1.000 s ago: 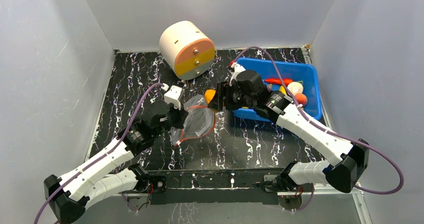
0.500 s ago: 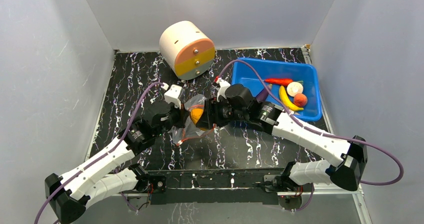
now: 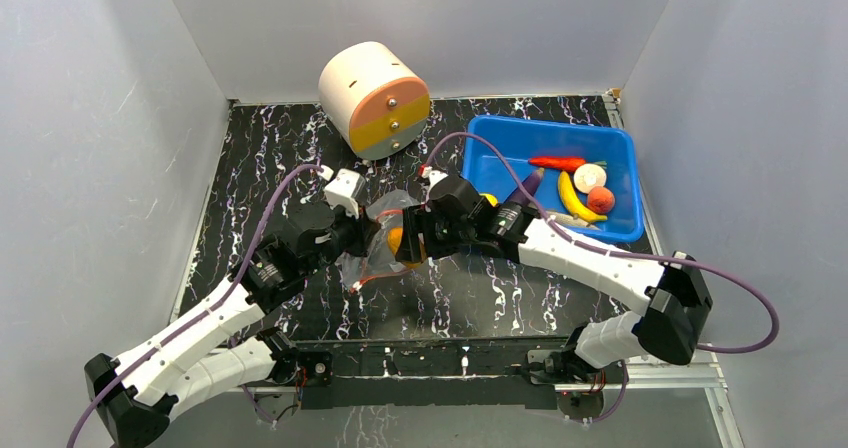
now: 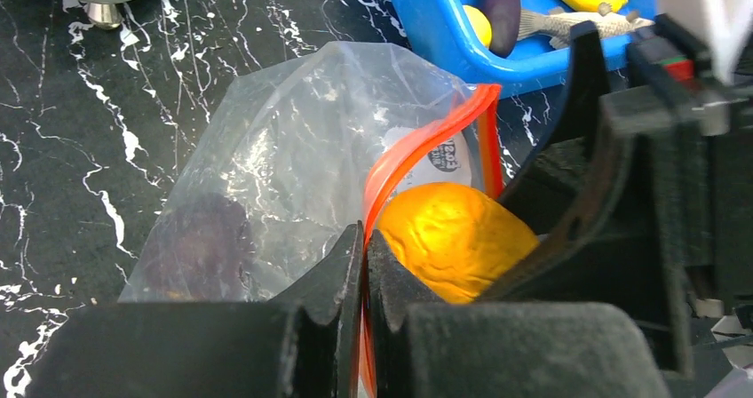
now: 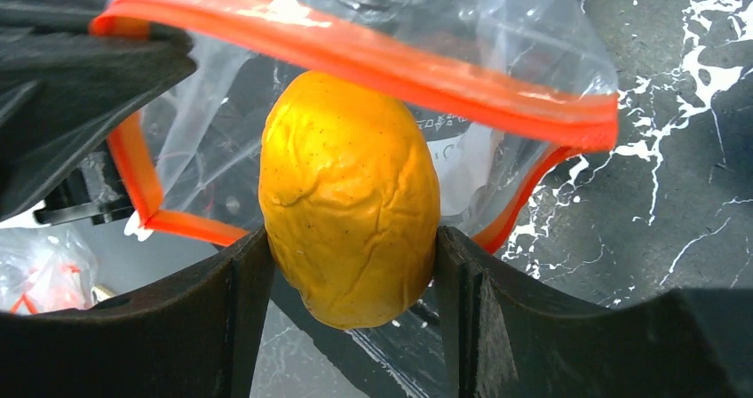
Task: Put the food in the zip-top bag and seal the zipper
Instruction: Place the fake fruit in the zipper food storage bag.
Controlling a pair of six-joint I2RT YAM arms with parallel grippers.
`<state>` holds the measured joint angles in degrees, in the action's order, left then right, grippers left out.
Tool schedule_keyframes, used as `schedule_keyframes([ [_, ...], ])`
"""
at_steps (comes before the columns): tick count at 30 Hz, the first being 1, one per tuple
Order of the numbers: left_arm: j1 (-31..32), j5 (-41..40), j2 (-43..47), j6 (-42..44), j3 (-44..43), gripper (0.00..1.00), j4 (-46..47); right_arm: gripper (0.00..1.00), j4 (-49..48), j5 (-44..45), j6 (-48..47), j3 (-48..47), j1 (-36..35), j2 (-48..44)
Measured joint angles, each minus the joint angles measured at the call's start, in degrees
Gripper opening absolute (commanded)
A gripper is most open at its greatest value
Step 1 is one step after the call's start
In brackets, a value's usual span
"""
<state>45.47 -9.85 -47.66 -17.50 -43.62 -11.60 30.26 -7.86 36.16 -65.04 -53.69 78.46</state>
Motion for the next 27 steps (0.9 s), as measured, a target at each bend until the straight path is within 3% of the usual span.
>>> schedule_keyframes([
  [15, 0.0, 3.3, 0.0, -1.7, -0.5, 0.00, 0.0, 0.74, -3.2, 5.3, 2.6, -0.1, 0.0, 1.5],
  [27, 0.0, 3.0, -0.7, -2.1, -0.9, 0.00, -0.4, 0.76, -5.9, 5.3, 0.0, -1.1, 0.1, 1.4],
])
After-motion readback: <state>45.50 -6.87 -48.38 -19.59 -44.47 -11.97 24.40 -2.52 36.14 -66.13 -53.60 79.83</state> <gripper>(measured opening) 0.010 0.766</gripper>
